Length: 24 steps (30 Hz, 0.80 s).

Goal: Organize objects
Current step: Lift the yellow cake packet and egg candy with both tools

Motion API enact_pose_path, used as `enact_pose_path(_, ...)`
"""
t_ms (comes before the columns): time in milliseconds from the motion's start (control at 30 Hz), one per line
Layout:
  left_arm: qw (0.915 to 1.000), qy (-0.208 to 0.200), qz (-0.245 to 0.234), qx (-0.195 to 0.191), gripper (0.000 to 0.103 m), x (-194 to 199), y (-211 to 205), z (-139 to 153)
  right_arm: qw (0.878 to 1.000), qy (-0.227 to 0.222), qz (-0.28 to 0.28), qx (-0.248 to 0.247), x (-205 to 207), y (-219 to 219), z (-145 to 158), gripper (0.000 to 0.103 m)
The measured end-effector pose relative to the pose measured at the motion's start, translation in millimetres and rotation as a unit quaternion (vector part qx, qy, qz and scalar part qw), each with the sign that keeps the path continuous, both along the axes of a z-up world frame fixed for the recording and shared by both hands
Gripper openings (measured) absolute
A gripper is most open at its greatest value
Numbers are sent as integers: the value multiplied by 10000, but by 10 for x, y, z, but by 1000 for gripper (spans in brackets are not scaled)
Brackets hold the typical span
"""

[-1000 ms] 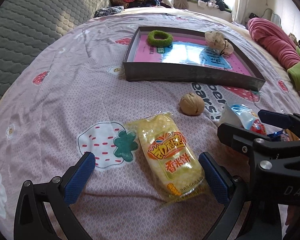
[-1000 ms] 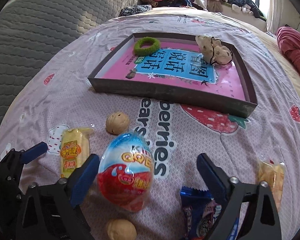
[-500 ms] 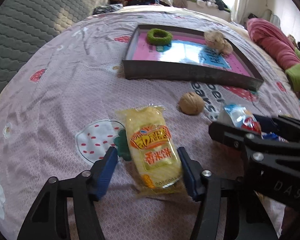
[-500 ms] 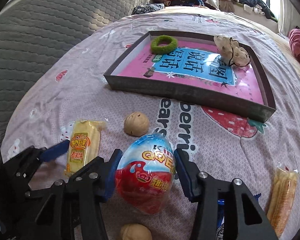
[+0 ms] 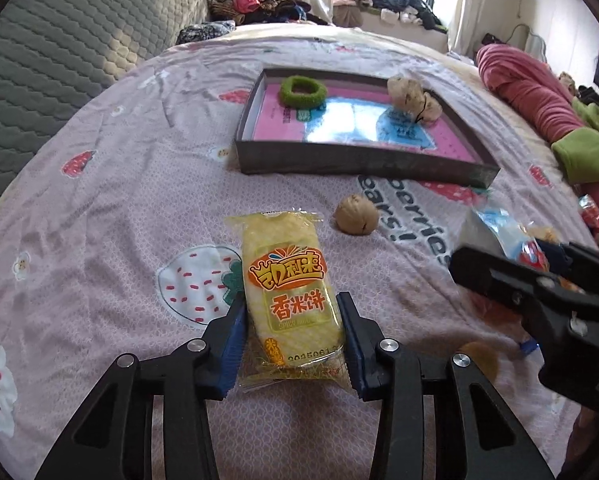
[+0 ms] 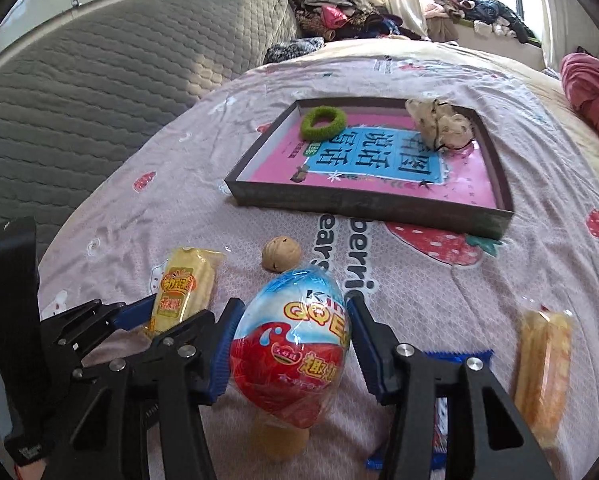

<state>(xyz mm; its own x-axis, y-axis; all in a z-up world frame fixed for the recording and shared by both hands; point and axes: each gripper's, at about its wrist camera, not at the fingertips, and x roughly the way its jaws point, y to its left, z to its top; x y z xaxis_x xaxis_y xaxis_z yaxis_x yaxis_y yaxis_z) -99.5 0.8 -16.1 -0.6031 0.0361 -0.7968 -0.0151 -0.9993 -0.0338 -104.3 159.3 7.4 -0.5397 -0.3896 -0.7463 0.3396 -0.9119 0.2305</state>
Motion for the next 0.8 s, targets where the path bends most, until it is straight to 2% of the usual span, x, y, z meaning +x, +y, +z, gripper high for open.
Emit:
enact_pose_path(267,9996,256,50,-48,43,181,-27,213,9998,79,-172,-56,203,121,102,53)
enact_pose_path(800,9992,384,41,-32,43,488,-1,387,9992,329,-198,-124,614,172,341,53)
